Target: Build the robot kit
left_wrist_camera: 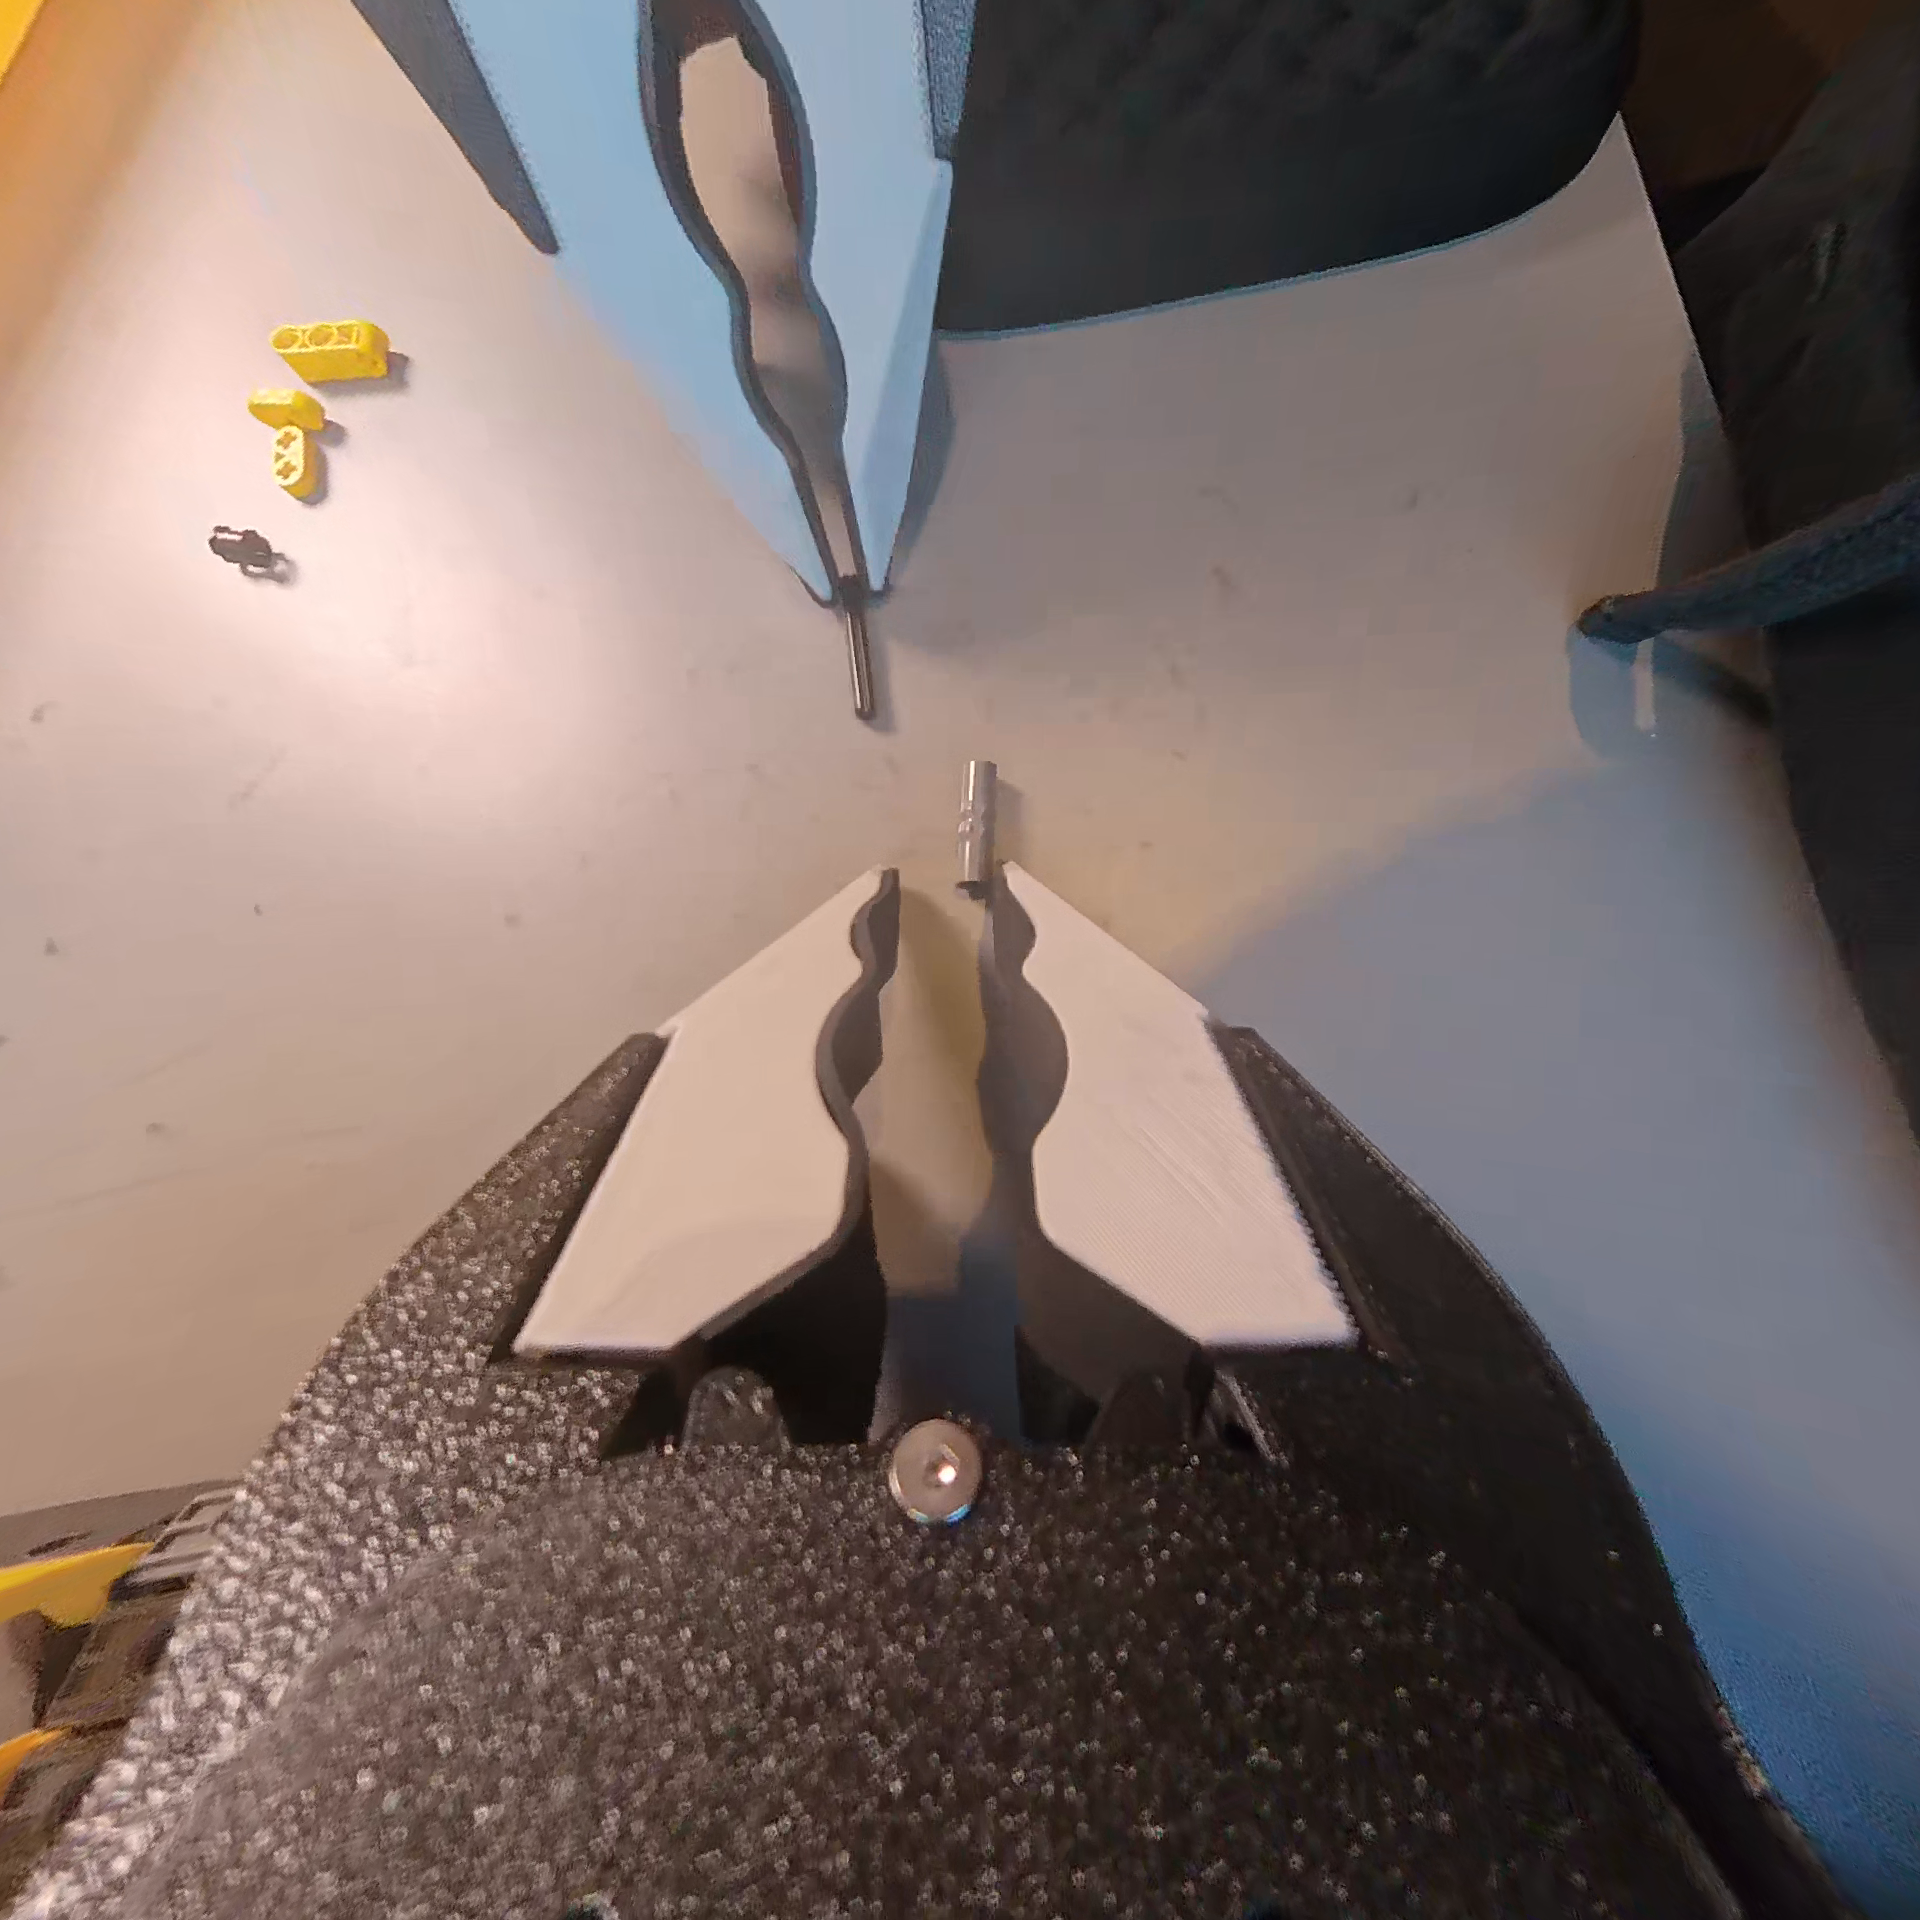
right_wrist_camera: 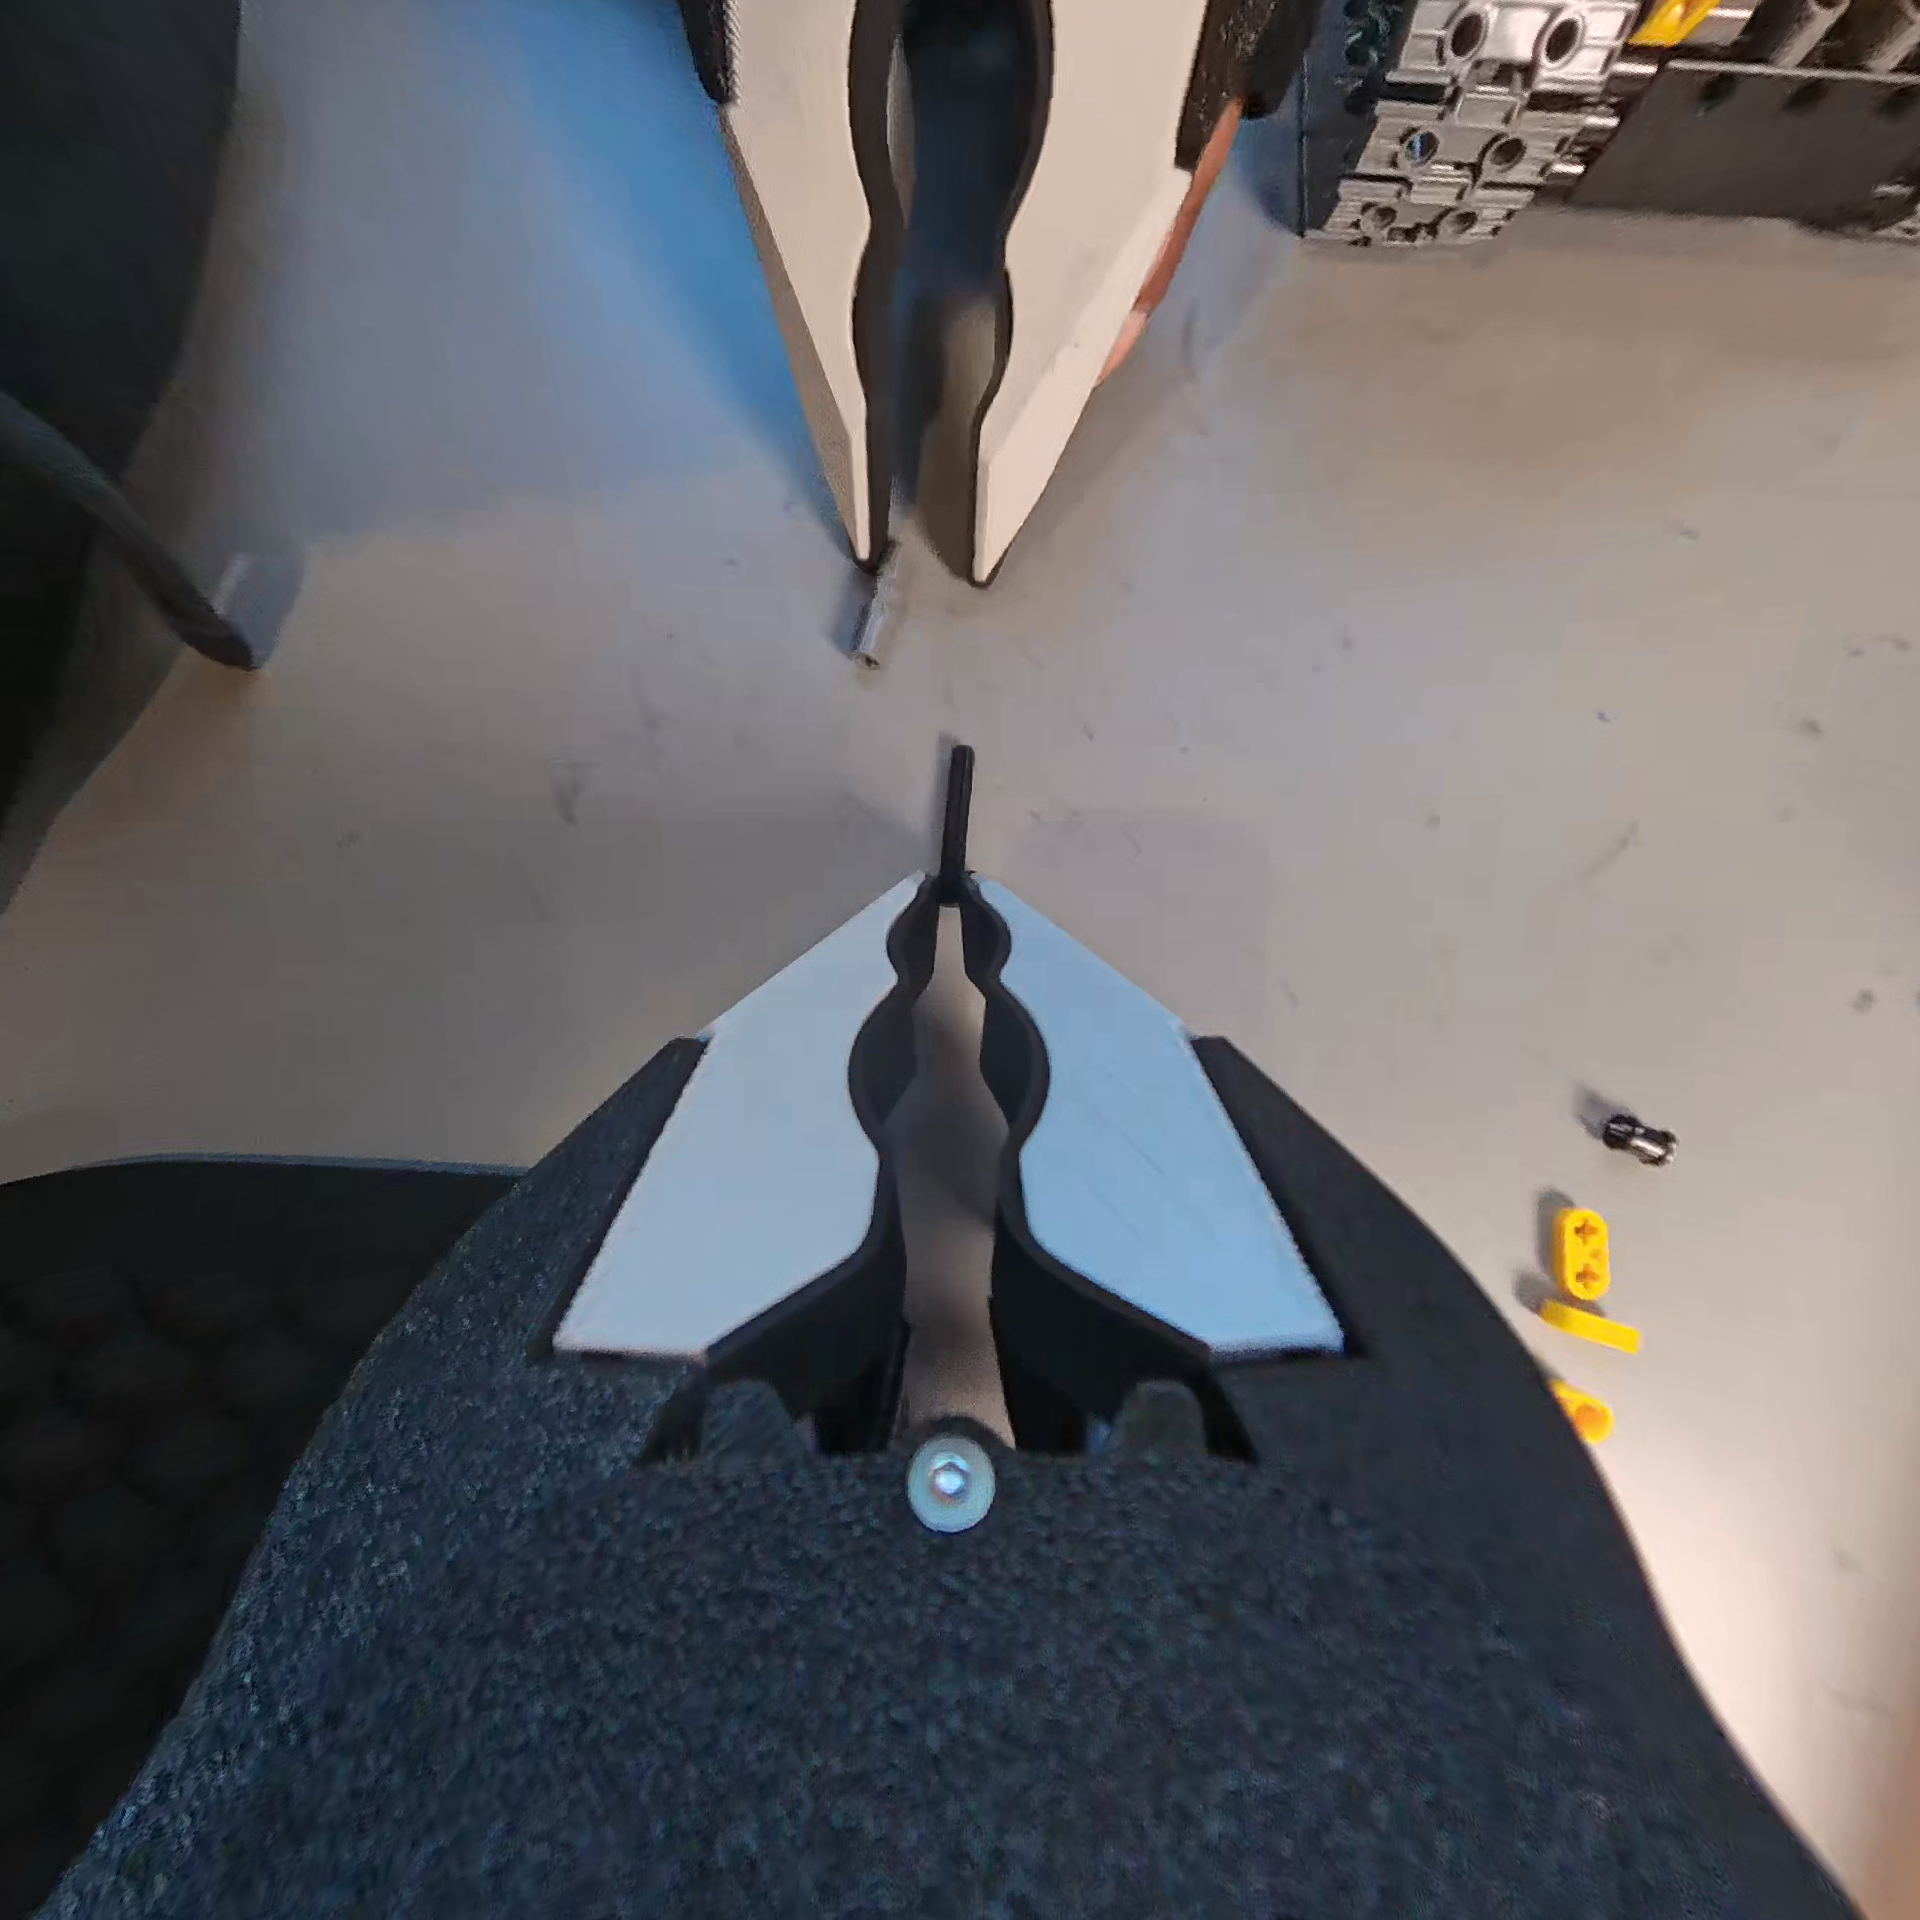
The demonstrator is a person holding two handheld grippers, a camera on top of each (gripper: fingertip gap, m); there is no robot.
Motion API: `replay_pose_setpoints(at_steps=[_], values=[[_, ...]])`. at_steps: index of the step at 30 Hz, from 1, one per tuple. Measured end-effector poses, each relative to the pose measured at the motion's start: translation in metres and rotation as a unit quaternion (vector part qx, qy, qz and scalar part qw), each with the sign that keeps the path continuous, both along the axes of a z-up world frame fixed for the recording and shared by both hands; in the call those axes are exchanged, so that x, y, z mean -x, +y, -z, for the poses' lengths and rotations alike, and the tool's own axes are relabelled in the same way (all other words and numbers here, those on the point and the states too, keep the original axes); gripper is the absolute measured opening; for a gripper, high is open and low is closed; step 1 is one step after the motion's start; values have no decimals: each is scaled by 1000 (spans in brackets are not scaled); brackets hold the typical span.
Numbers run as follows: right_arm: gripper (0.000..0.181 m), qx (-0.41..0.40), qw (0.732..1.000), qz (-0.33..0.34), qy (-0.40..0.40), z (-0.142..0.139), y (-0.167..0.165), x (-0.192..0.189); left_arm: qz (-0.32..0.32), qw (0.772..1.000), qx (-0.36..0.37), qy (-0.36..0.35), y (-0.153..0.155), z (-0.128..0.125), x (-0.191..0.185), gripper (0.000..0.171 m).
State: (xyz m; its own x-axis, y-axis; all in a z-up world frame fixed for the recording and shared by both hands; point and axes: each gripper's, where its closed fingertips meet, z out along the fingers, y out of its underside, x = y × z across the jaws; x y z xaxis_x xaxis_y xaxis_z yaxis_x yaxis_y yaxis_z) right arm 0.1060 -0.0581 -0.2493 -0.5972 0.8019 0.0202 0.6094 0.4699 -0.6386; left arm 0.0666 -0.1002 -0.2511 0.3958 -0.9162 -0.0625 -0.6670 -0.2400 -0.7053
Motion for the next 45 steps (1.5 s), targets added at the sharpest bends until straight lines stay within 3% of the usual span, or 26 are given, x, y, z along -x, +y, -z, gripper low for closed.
replay_pose_setpoints(at_steps=[12,18,24,45], values=[[5,2,1000,9,4,0,-2,4,15,1000,4,-4,-2,0,-6,12],[3,19,1000,6,18,-2,-8,9,-10,1000,-10,-4,7,-1,-5,4],[3,13,999,9,42,-11,-9,13,-25,995,-9,-93,10,-29,-2,5],[3,-2,998,19,55,-16,-6,15,-44,996,23,-71,16,-16,0,5]])
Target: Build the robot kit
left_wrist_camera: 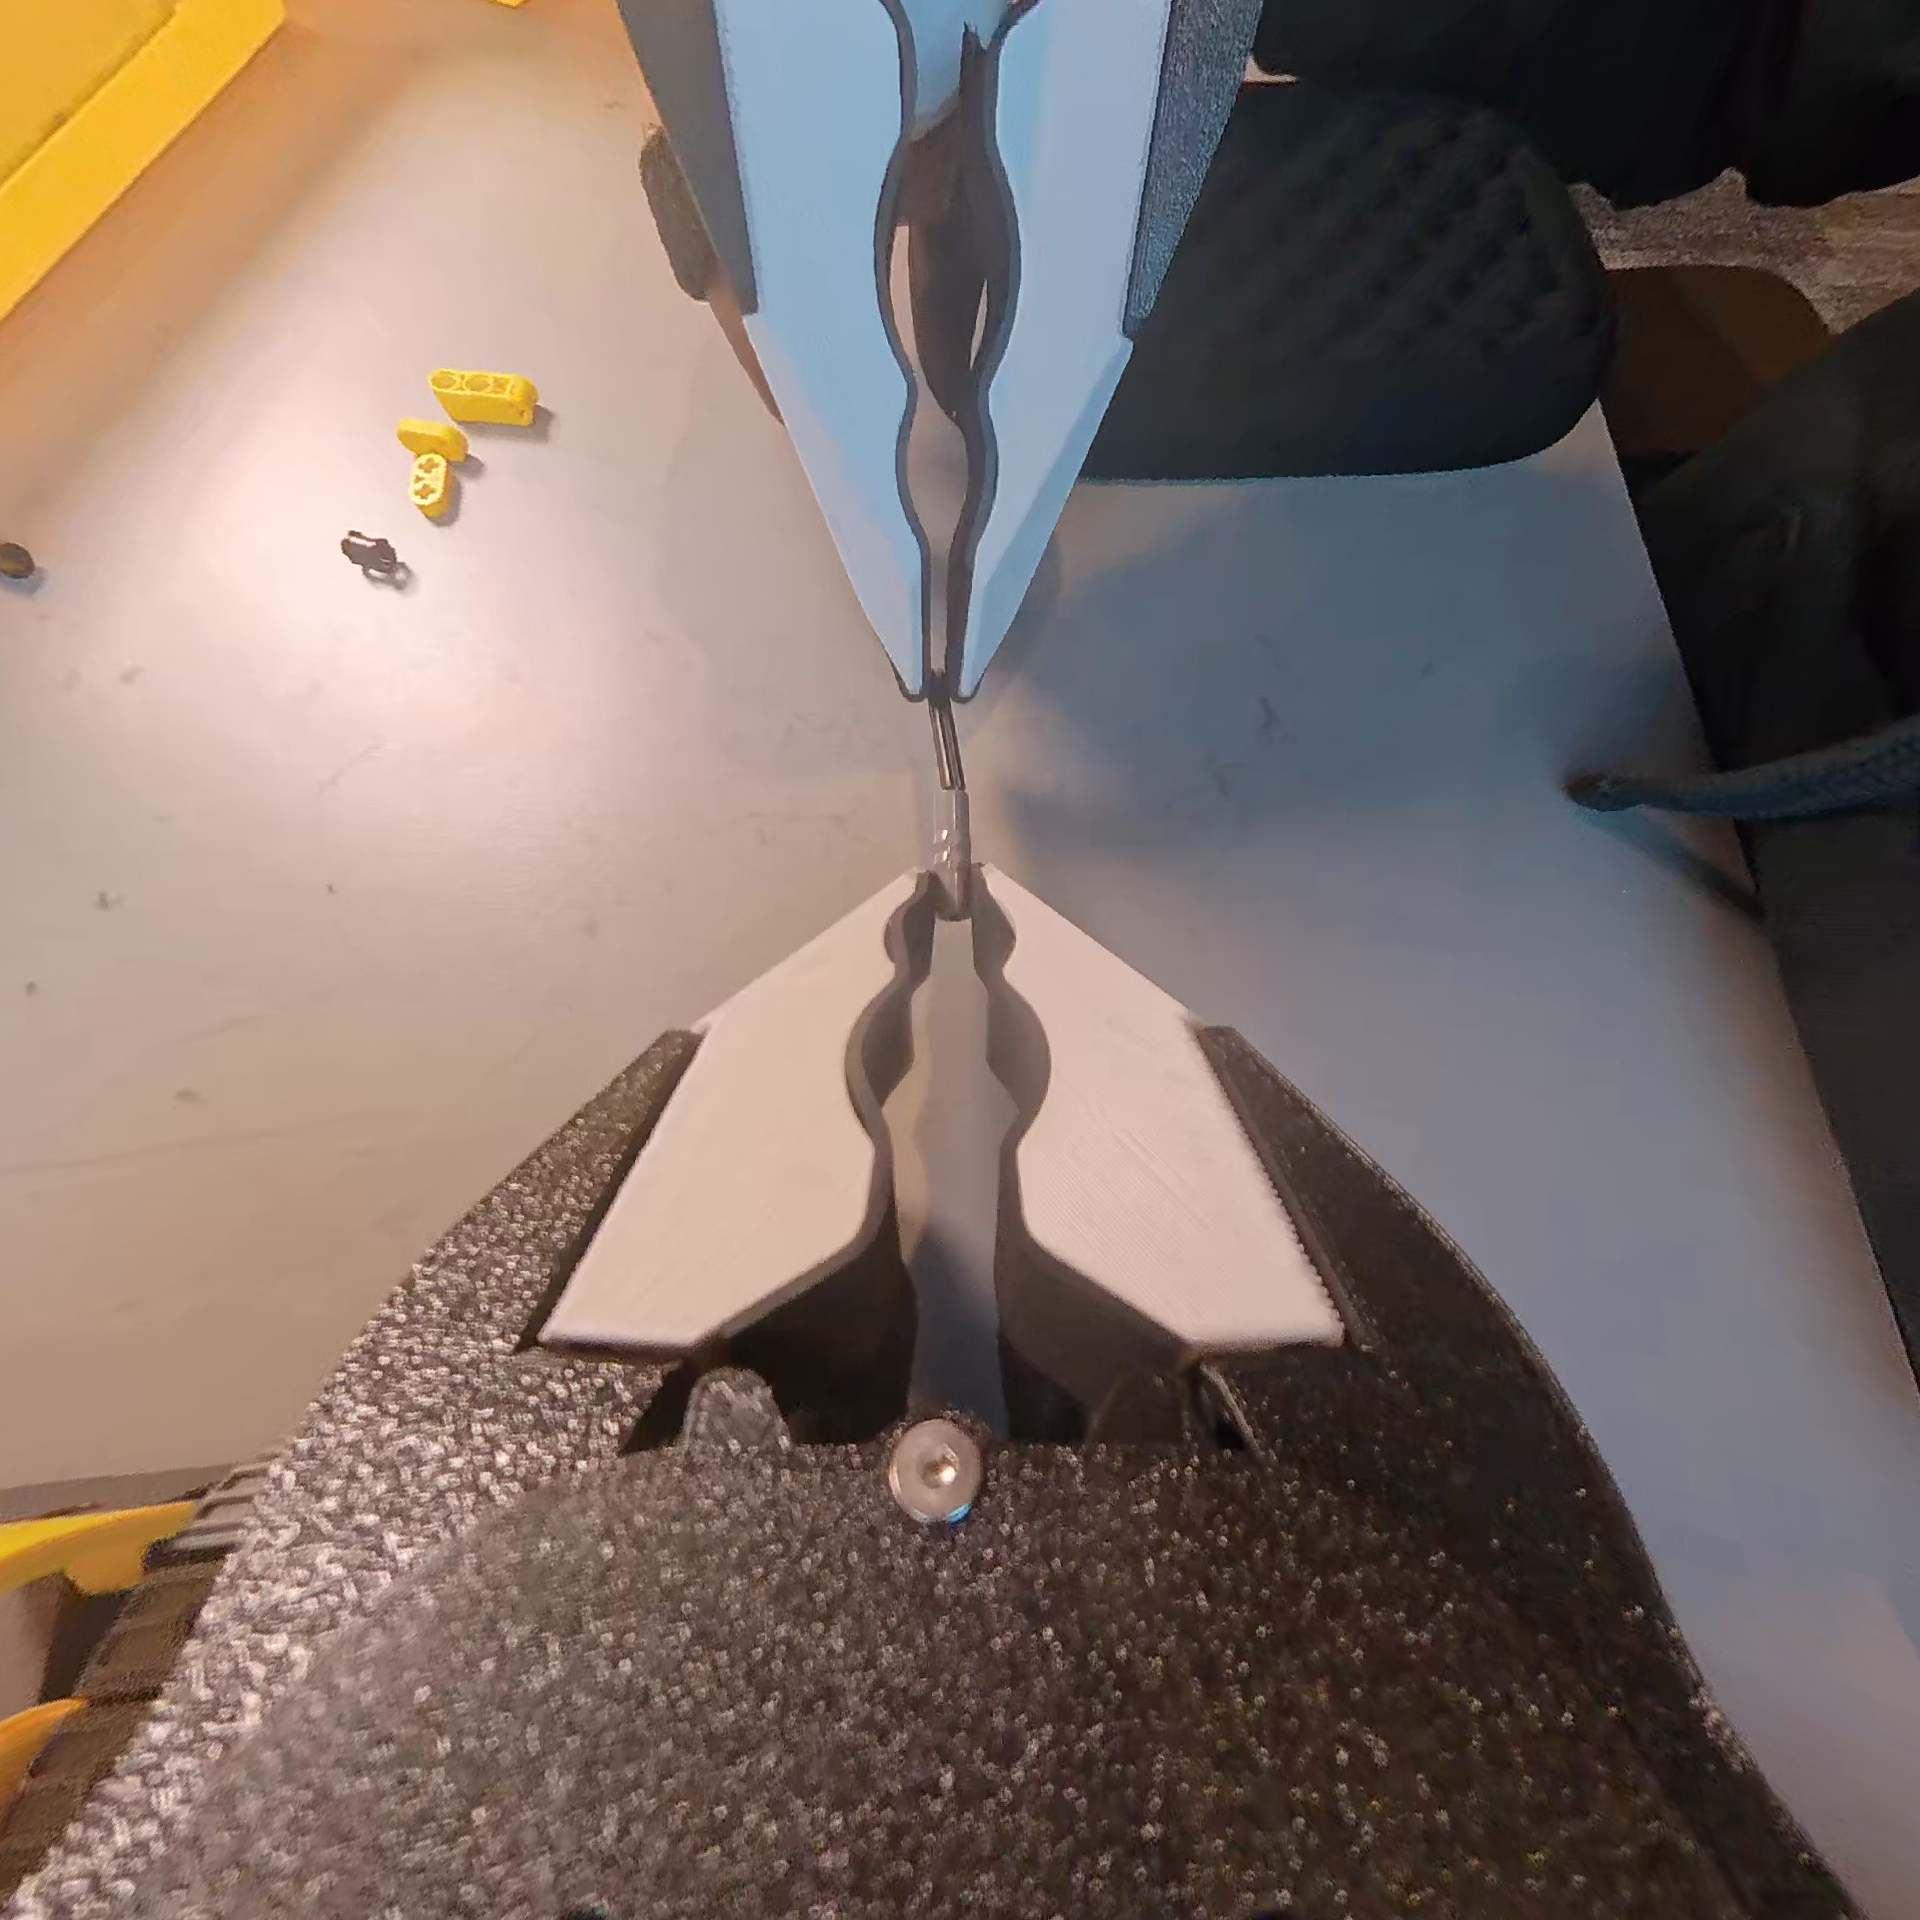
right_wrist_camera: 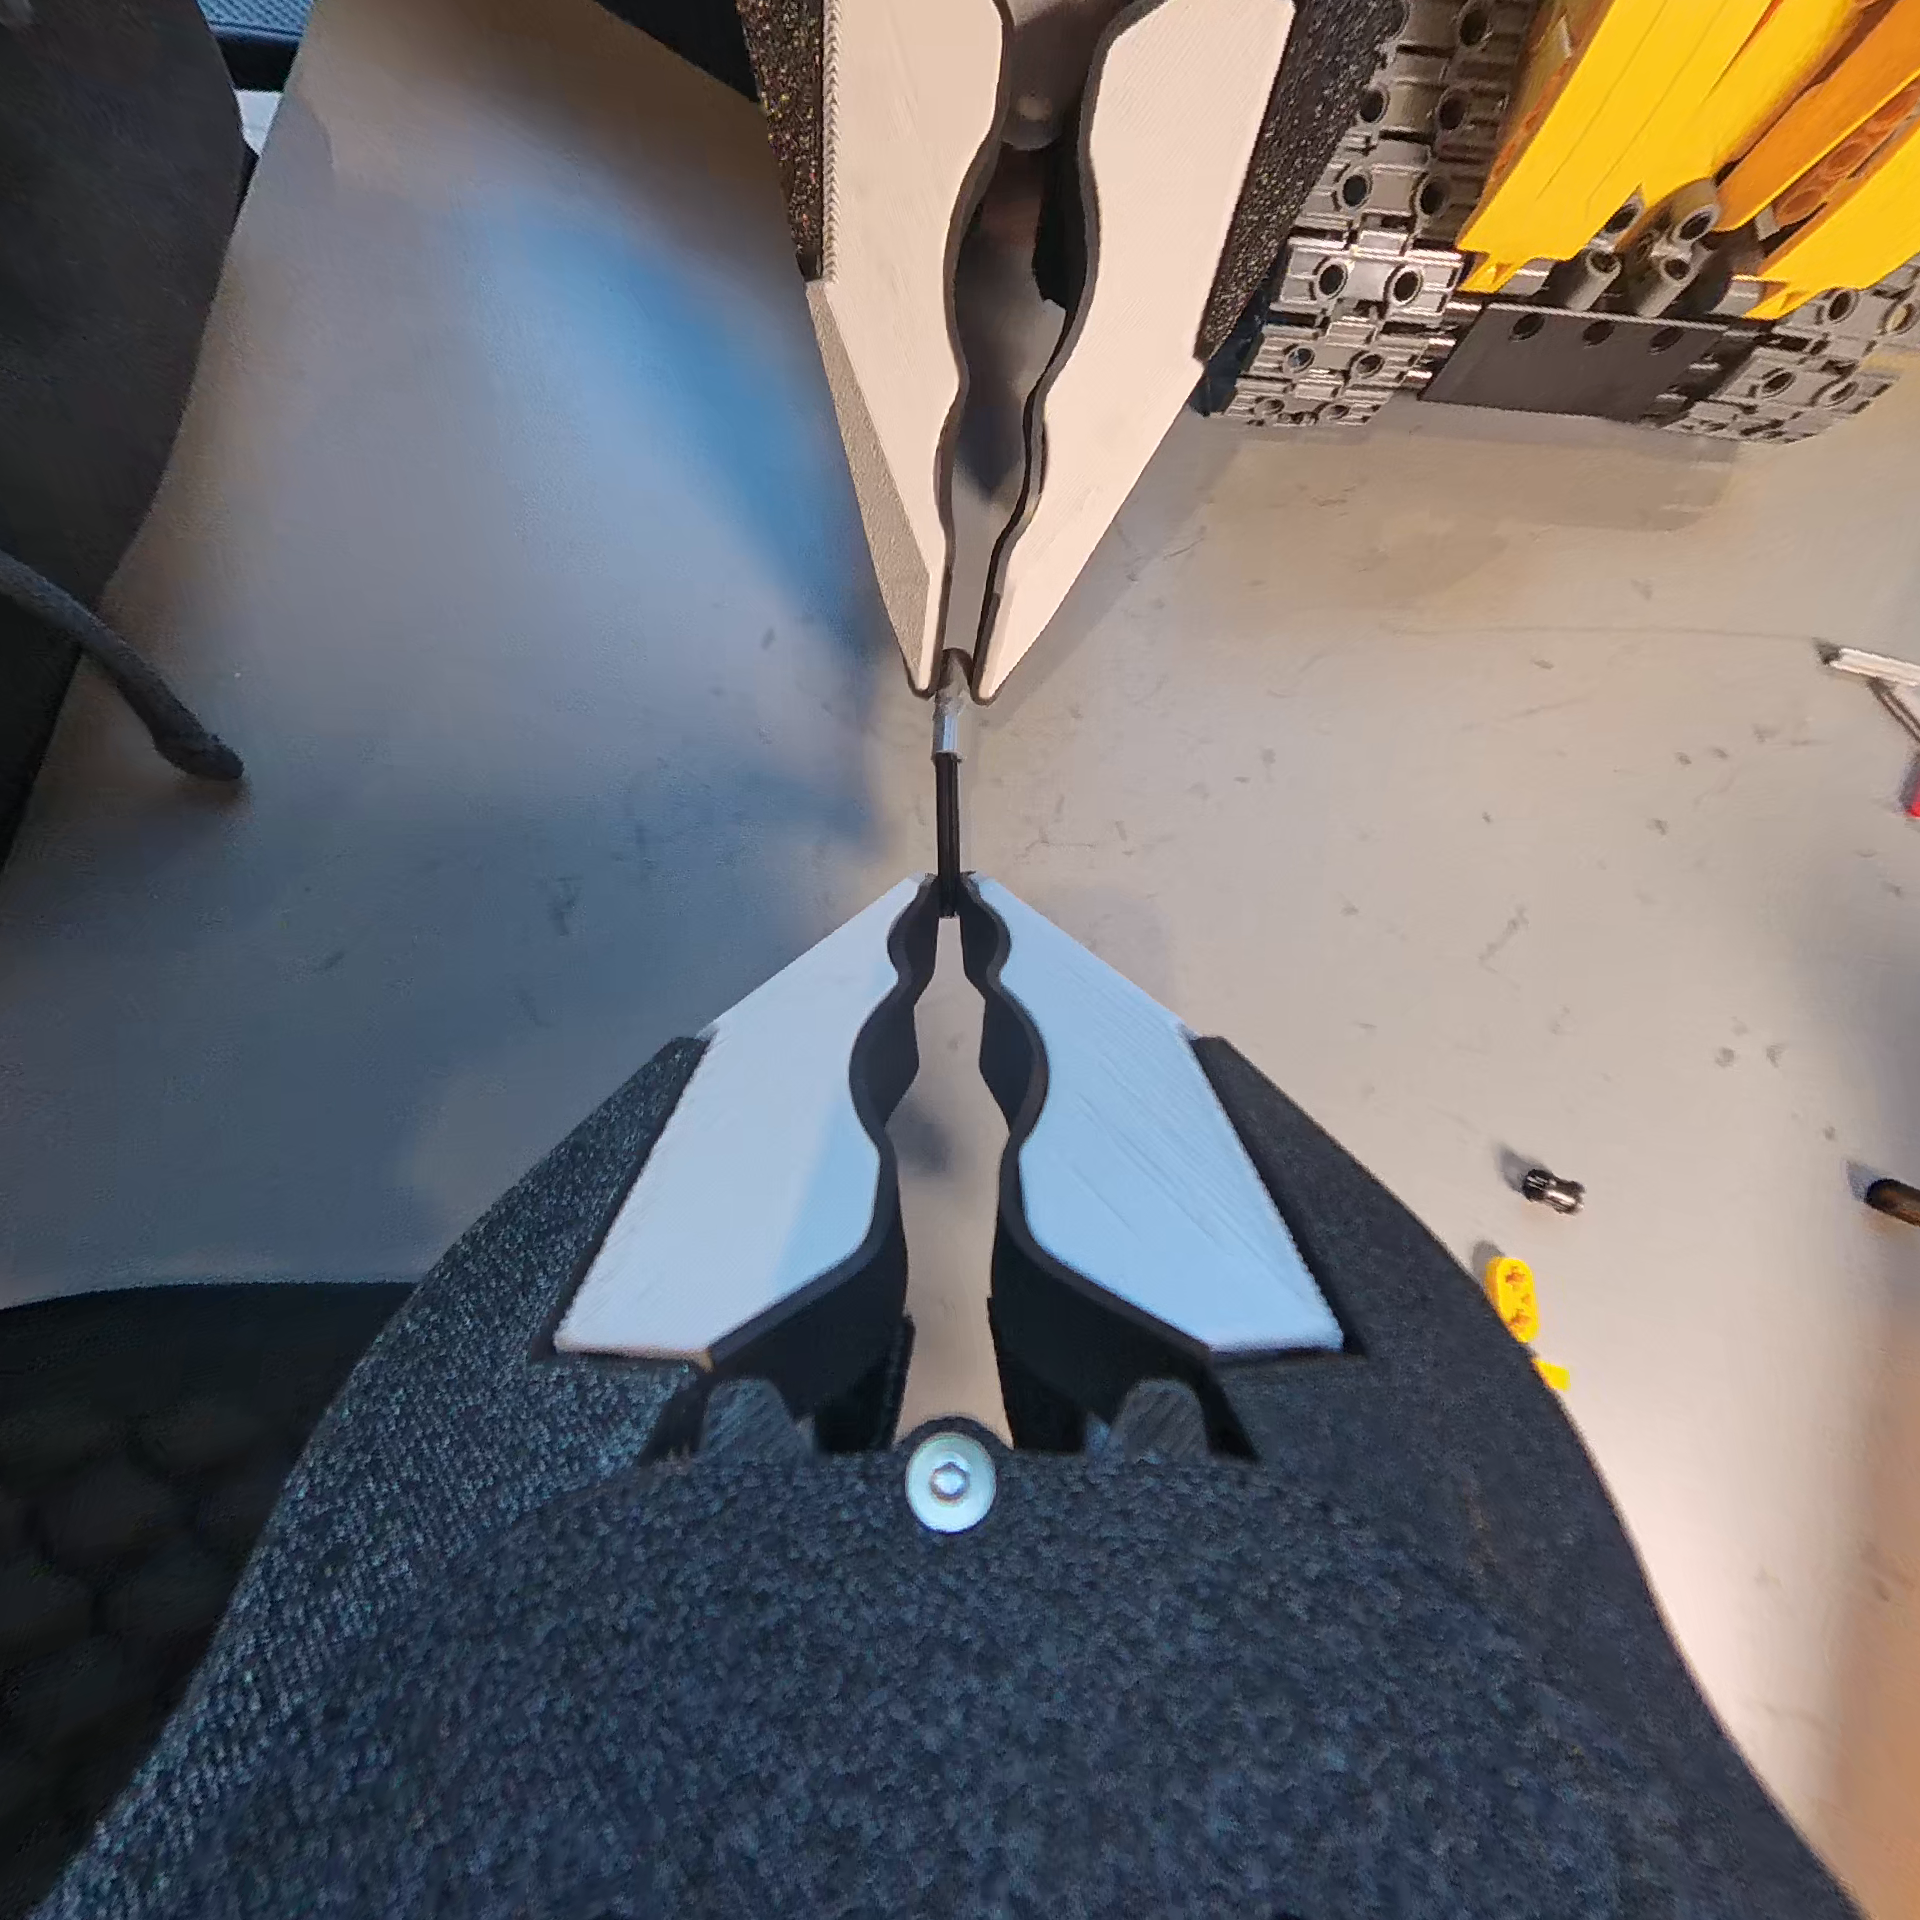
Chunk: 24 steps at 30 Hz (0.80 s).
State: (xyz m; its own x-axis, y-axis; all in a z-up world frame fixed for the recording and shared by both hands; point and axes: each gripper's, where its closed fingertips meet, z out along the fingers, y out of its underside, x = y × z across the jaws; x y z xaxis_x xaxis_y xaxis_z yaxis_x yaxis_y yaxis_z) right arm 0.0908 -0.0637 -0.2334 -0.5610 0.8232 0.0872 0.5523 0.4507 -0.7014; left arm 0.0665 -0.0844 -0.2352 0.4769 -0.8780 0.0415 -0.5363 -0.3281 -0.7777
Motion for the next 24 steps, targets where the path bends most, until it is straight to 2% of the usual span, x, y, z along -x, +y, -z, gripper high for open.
replay_pose_setpoints(at_steps=[12,24], values=[[3,-18,999,6,-34,15,1,-2,4,999,-4,50,-1,15,-1,5],[3,-14,999,12,-40,16,3,-4,9,998,-16,60,-2,16,-1,4]])
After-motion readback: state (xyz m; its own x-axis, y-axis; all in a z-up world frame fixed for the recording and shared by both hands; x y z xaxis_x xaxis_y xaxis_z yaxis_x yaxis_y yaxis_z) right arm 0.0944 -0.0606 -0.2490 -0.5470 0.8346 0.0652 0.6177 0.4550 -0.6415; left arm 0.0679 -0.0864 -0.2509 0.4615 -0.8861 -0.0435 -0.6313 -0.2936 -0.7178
